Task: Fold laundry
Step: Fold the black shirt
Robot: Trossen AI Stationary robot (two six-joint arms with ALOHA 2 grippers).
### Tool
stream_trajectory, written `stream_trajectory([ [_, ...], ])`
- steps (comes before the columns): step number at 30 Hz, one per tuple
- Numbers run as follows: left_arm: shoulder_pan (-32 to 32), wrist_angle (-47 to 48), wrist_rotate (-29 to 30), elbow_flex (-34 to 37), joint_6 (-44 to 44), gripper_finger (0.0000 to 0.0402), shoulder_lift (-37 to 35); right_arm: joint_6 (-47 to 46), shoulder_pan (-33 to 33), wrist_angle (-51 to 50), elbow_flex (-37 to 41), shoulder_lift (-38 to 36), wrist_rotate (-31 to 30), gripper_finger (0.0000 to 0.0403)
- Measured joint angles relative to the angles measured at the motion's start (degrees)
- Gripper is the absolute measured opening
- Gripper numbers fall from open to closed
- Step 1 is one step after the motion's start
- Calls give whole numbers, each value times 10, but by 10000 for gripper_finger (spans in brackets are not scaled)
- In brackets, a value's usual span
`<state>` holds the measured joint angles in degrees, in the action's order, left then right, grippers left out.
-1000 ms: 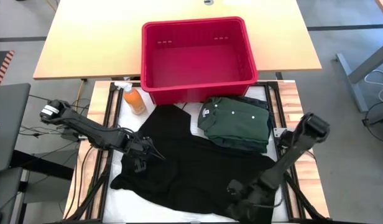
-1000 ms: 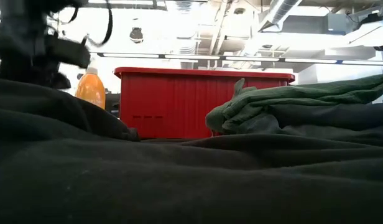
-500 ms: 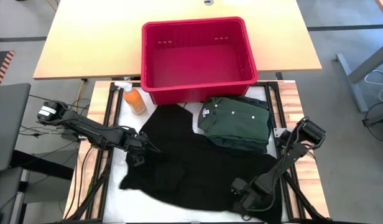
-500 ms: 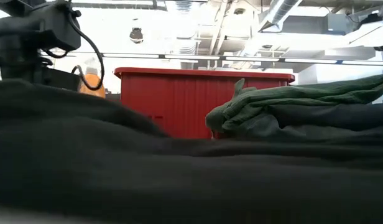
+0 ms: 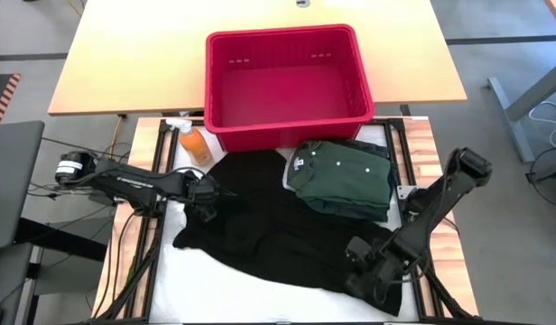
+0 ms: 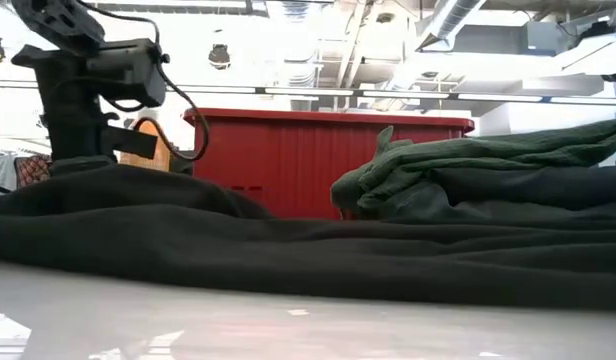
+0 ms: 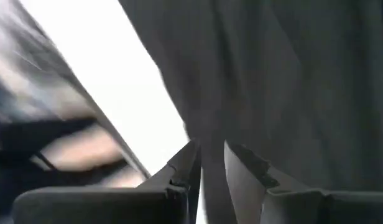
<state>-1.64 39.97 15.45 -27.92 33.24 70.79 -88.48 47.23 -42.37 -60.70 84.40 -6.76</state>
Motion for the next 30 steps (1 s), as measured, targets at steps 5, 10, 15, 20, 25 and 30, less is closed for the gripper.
stream_trajectory([
  [5, 4, 12, 1, -50, -49, 1, -9, 93, -41, 179, -1, 11, -112, 101],
  [10, 7, 26, -13, -105, -97, 1, -27, 247, -107, 394, -1, 109, -112, 100],
  [15, 9, 27, -85, -104, -123, 1, -27, 328, -171, 503, -40, 212, -113, 100],
  [20, 14, 30, -97, -63, -140, 1, -21, 398, -221, 525, -131, 315, -148, 100],
  [25, 14, -1, -150, -29, -133, 1, -21, 446, -256, 506, -267, 424, -156, 100],
  [30, 14, -35, -155, -30, -101, 1, -21, 389, -268, 354, -426, 518, -136, 96],
])
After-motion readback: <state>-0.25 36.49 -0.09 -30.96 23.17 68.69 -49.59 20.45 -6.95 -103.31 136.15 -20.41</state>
